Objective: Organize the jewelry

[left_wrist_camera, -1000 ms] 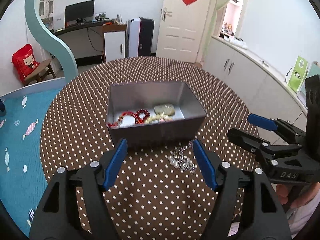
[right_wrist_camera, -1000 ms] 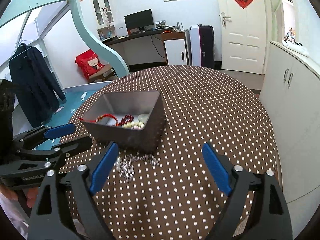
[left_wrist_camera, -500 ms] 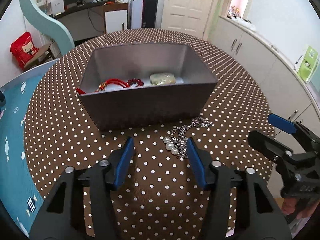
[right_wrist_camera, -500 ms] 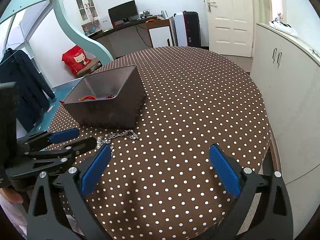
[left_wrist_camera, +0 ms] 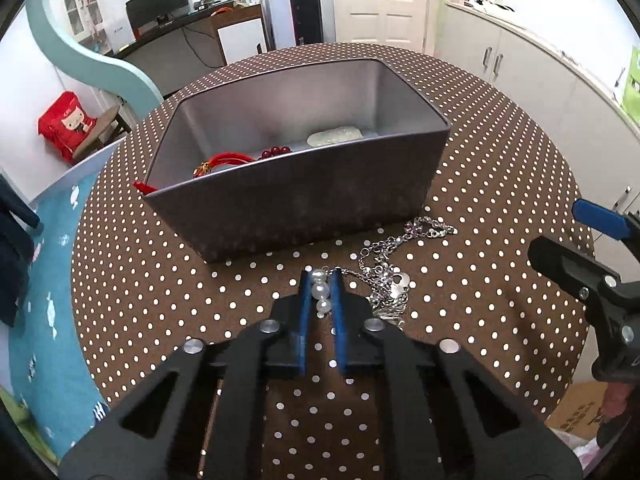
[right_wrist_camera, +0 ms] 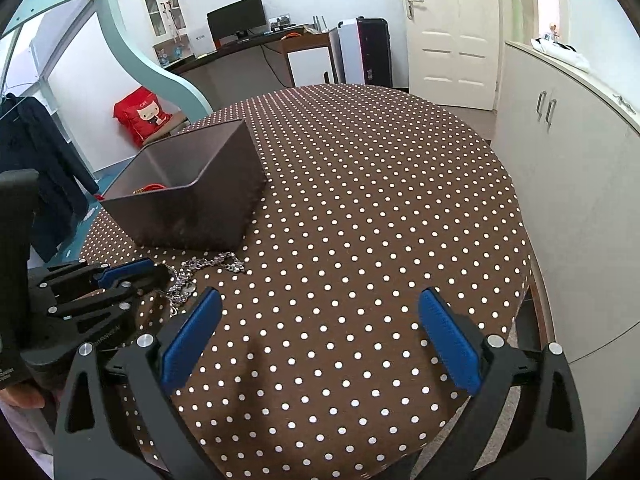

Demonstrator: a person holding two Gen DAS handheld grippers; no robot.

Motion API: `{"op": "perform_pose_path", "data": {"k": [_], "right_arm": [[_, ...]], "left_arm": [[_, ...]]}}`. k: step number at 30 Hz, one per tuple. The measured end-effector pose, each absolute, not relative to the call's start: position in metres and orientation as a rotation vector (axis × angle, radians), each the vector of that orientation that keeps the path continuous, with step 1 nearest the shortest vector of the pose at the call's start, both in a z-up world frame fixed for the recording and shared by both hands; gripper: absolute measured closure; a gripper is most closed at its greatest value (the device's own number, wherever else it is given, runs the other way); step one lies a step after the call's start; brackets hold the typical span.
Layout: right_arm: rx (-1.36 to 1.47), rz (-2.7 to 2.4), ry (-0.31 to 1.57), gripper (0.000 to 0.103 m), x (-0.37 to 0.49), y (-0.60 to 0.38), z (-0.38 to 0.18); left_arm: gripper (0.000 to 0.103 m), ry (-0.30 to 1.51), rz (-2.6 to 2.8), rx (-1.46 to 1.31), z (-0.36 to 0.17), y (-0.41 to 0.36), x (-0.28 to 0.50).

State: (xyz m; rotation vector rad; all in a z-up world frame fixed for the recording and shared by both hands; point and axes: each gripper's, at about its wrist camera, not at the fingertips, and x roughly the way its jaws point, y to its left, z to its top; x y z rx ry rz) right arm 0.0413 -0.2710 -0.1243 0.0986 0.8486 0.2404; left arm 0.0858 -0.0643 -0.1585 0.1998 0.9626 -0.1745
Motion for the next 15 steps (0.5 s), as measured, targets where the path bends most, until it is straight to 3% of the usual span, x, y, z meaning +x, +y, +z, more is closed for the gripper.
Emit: {"op": "perform_pose_path", "data": {"k": [15], "right_arm": [[0.035, 0.347, 0.839, 0.008, 0.049, -0.231, -0.117]], "left_arm": [[0.094, 0.887, -0.234, -0.009, -0.11, -0.016, 0.071]]}}
